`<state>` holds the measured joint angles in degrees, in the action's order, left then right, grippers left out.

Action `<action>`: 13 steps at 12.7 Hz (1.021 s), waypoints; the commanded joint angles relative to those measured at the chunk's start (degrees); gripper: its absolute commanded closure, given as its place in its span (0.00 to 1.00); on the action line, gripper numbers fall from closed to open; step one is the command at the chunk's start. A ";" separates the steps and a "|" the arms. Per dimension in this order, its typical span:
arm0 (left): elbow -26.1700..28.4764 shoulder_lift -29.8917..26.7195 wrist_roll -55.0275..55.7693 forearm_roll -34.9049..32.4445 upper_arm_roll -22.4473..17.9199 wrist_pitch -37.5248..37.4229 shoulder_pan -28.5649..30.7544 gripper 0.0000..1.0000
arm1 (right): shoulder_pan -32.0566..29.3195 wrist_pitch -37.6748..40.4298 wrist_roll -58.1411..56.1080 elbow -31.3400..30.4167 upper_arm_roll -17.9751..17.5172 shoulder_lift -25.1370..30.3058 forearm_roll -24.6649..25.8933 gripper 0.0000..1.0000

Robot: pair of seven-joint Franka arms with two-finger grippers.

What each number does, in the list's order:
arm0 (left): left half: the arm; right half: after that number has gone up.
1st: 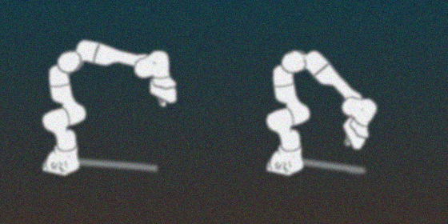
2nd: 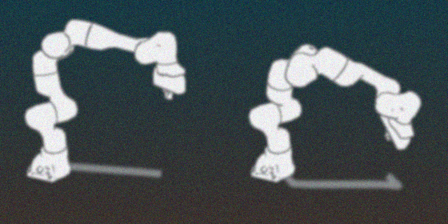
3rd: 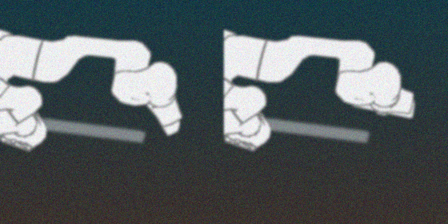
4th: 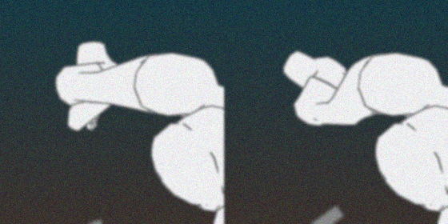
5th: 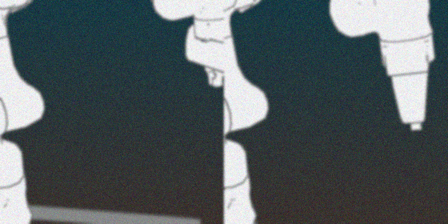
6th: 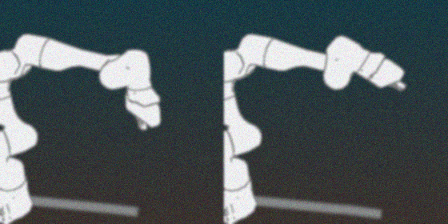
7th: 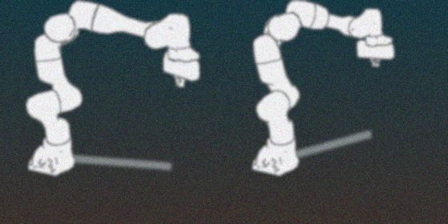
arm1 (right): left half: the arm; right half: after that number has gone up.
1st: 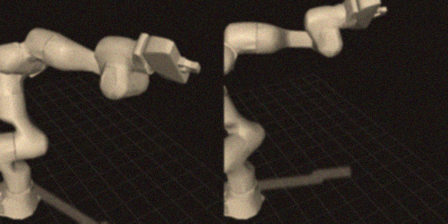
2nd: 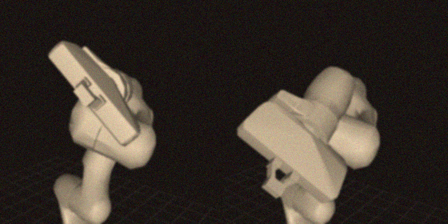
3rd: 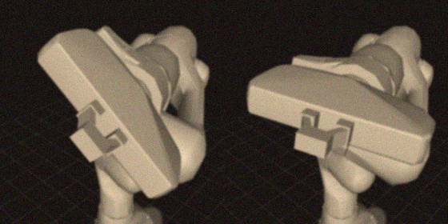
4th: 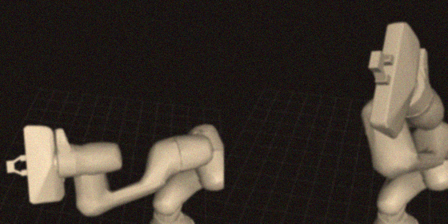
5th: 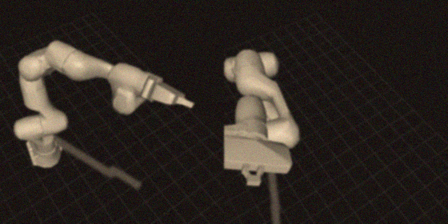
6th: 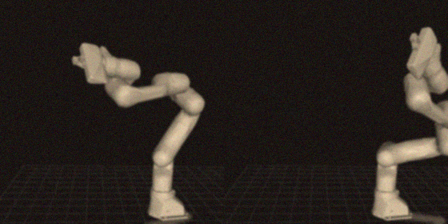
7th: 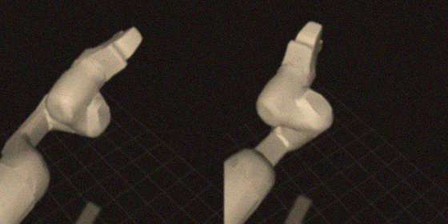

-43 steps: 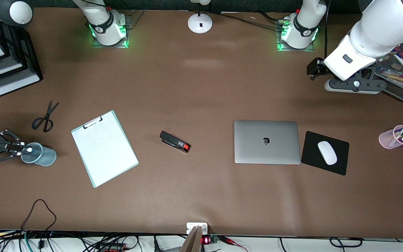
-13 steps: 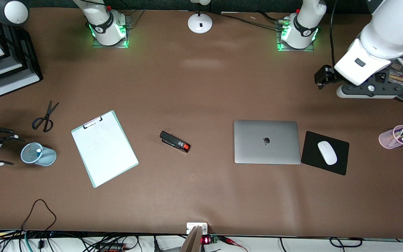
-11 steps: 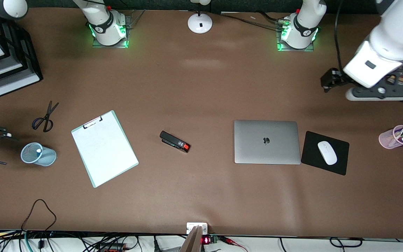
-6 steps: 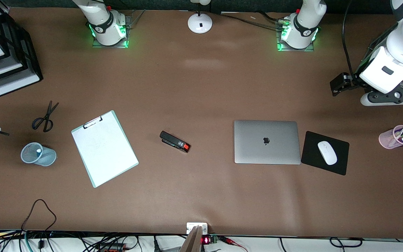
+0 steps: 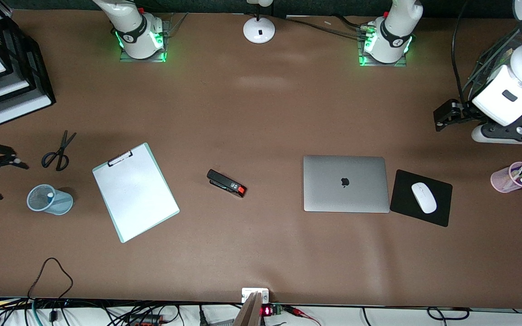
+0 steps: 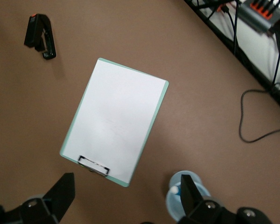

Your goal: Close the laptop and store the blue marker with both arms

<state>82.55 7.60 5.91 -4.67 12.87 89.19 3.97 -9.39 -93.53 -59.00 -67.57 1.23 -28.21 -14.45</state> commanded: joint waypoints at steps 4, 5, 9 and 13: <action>-1.25 0.66 -1.96 0.88 0.31 2.91 0.69 0.00 | 2.88 2.56 25.82 -4.77 0.61 4.57 2.67 0.00; -1.25 0.66 -1.96 0.89 0.31 3.18 0.78 0.00 | 4.63 2.65 30.04 -4.59 0.96 4.74 4.85 0.00; -1.25 0.57 -1.96 0.71 0.31 3.27 1.04 0.00 | 16.04 9.31 54.20 -3.72 7.10 5.53 10.93 0.00; -1.25 0.66 -1.96 0.89 0.31 3.36 1.57 0.00 | 14.15 9.33 55.04 -1.87 7.56 5.10 12.87 0.00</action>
<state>82.55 7.69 5.29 -4.59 12.92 92.53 4.70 6.49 -84.72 -4.13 -70.00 8.14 -23.73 -1.97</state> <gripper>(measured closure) 0.000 0.000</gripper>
